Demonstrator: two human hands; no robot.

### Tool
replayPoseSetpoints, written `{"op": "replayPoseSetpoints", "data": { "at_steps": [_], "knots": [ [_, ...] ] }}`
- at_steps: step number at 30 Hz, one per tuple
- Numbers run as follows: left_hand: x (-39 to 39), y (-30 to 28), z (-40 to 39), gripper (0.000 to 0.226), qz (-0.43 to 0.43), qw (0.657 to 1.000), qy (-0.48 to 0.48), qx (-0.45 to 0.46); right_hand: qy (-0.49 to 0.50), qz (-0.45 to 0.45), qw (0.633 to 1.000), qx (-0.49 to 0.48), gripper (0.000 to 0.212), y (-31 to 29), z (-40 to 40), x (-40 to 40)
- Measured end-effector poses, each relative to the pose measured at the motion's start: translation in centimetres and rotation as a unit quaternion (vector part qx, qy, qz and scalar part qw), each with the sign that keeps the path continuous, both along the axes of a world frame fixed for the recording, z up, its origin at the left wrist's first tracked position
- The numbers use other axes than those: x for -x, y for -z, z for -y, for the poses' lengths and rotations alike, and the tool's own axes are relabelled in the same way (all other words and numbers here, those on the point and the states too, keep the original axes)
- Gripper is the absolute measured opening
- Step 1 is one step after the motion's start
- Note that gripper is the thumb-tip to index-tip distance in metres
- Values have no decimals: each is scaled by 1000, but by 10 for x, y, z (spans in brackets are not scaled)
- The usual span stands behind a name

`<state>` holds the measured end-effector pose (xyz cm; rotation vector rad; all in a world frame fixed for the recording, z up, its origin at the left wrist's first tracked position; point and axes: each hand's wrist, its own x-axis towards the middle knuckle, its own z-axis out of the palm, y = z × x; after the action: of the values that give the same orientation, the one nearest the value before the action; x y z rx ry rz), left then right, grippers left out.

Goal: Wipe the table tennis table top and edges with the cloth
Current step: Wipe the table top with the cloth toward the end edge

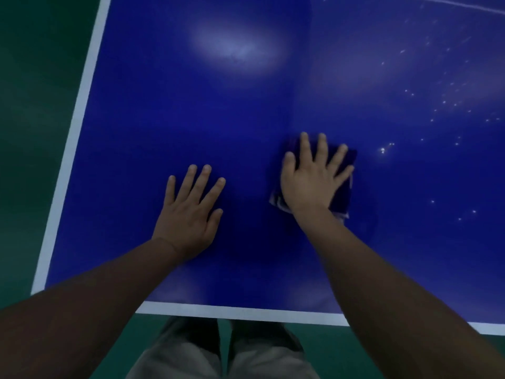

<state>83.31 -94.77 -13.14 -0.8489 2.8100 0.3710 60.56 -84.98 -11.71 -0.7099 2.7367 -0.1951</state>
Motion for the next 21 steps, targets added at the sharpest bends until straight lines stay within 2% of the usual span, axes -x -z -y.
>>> {"op": "replayPoseSetpoints", "data": {
  "at_steps": [3,6,8,12,15,18,19,21],
  "knots": [
    [10,-2,19,61,4,999,32,5,-99,-8,995,5,58,3,17,-27],
    [29,-7,37,63,16,999,30,-3,-203,-30,979,17,56,2,-25,-54],
    [40,-8,47,65,21,999,30,-13,-222,-26,975,11,55,4,-60,-54],
    [60,-11,68,66,19,998,50,-27,-136,-25,990,-8,55,4,-72,-13],
    [73,-11,81,66,17,997,61,-33,12,-10,1000,-8,58,2,-32,36],
    [83,-8,93,65,10,997,68,-32,158,-4,987,28,59,1,36,81],
    [86,-8,96,65,4,997,68,-30,179,0,983,39,59,2,61,90],
    [91,-6,102,64,-2,998,62,-30,140,-7,989,44,59,4,100,91]
  ]
}}
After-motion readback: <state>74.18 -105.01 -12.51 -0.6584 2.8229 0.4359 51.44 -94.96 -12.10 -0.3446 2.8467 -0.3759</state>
